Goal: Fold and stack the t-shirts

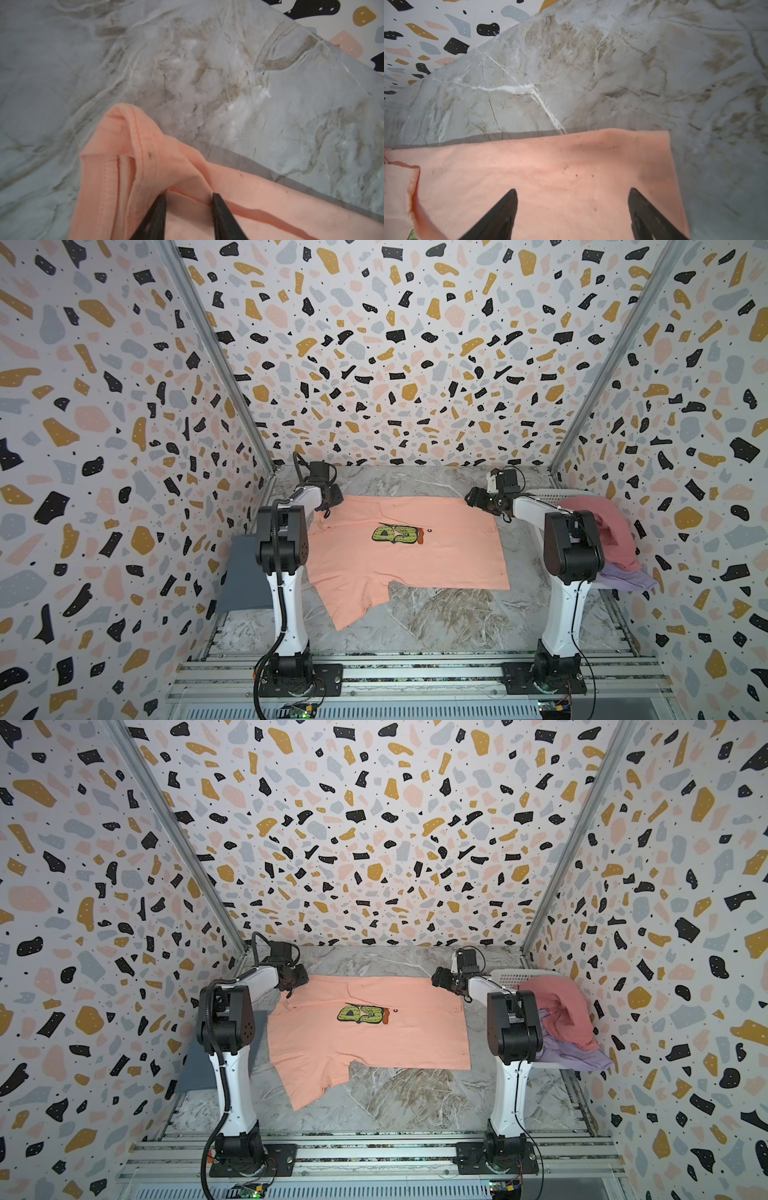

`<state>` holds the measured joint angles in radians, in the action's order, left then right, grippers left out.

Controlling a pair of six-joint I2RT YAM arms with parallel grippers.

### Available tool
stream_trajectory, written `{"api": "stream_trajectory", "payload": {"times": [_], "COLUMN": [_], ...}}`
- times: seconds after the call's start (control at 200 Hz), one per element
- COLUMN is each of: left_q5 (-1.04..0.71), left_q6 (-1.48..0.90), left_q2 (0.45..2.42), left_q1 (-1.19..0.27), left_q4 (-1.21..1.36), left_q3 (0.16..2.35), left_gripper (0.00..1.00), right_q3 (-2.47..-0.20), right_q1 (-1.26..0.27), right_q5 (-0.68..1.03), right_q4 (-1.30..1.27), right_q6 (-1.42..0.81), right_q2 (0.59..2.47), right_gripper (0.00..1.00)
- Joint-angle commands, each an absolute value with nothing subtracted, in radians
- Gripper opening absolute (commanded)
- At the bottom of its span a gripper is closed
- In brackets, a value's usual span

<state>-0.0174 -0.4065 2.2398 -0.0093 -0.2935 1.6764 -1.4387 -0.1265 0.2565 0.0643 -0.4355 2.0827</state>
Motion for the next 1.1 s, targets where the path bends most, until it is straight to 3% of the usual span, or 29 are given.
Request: {"api": "stream_trajectory", "payload": {"times": [0.0, 0.25, 0.511, 0.741, 0.871, 1.096], "left_q5": [-0.019, 0.040, 0.003, -0.029, -0.061, -0.158], "left_q6": [-0.419, -0.491, -0.668, -0.767, -0.873, -0.951], "left_q2": [2.088, 1.800, 1.458, 1.263, 1.159, 0.944], "left_q1": [-0.011, -0.012, -0.025, -0.174, -0.276, -0.306], "left_q4": [-0.308, -0.443, -0.564, -0.743, -0.773, -0.823], "left_q3": [1.611, 1.311, 0.944, 0.778, 0.687, 0.501], "left_gripper": [0.42, 0.53, 0.53, 0.54, 0.59, 0.58], "right_q3": [-1.405, -1.245, -1.092, -0.985, -0.902, -0.835], "right_q1": [-0.132, -0.133, -0.113, -0.076, -0.048, -0.038], "right_q5": [0.251, 0.247, 0.242, 0.259, 0.283, 0.234], "right_q4": [0.139, 0.250, 0.337, 0.356, 0.339, 0.409], "right_q6": [-0.404, -0.383, -0.361, -0.347, -0.382, -0.410], "right_q2": [1.975, 1.841, 1.712, 1.599, 1.500, 1.399], "right_gripper": [0.83, 0.87, 0.89, 0.90, 0.91, 0.93]}}
